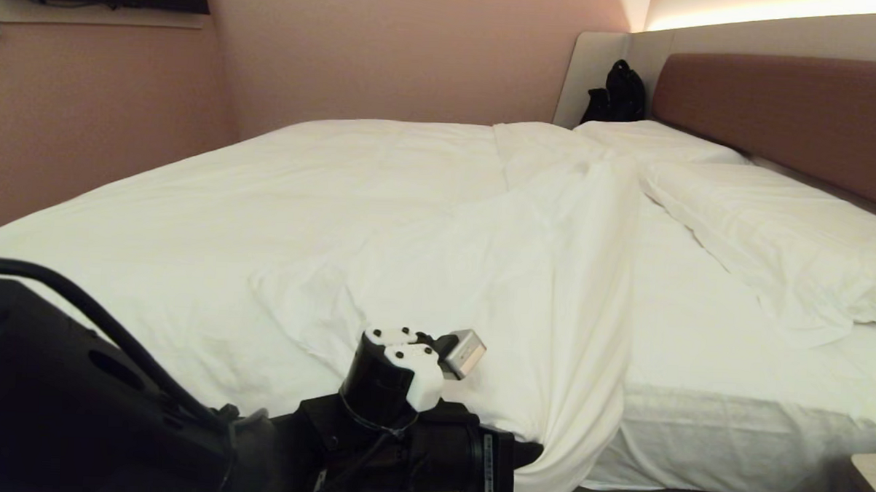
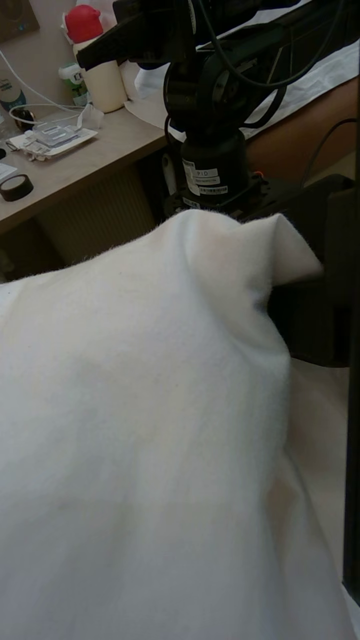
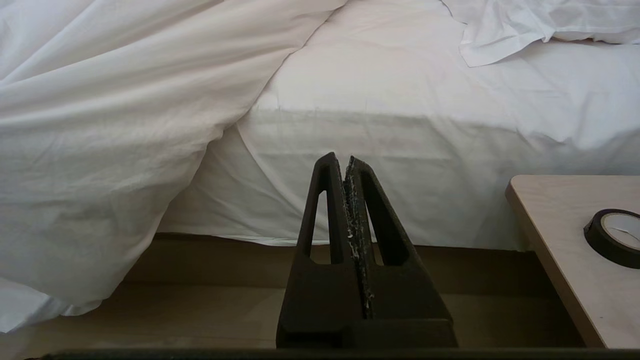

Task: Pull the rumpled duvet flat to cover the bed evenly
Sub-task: Flatten the corners of the folded blanket

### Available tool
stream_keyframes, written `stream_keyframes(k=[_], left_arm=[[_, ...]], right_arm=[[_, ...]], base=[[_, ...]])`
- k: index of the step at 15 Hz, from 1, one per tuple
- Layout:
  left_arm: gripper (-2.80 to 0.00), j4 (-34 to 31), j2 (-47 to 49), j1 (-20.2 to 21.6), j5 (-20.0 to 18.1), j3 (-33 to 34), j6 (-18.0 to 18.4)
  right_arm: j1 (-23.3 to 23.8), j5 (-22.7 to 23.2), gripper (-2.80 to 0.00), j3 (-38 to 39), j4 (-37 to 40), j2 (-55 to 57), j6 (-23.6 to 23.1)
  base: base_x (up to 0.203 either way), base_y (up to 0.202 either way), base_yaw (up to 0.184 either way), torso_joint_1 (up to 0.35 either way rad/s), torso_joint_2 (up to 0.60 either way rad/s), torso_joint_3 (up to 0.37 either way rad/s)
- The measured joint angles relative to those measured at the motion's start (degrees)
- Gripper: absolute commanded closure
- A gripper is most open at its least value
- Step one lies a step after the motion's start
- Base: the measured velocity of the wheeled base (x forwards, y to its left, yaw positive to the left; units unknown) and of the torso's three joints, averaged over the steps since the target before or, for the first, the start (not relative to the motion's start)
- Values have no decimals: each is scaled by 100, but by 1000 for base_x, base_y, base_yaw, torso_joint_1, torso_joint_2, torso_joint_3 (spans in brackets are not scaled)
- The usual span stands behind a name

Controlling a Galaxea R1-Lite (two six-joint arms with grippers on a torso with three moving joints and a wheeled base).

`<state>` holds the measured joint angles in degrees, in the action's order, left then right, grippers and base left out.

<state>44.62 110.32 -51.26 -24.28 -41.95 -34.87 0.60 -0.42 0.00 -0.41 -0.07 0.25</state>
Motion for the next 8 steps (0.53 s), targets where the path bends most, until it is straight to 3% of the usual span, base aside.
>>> stream_keyframes(k=[1, 2, 8], left_arm=[[-181, -18, 19, 0, 1, -15, 11], [-280, -37, 33, 0, 2, -21, 11], [-280, 34, 63, 16, -16, 14, 24]], right_arm=[[0, 1, 0, 0, -1, 0, -1], [0, -1, 0, 0, 0, 0, 1], [2, -1, 0, 0, -2, 0, 1]], base=[[0, 0, 0, 0, 0, 0], [0, 0, 0, 0, 0, 0], [0, 0, 0, 0, 0, 0]])
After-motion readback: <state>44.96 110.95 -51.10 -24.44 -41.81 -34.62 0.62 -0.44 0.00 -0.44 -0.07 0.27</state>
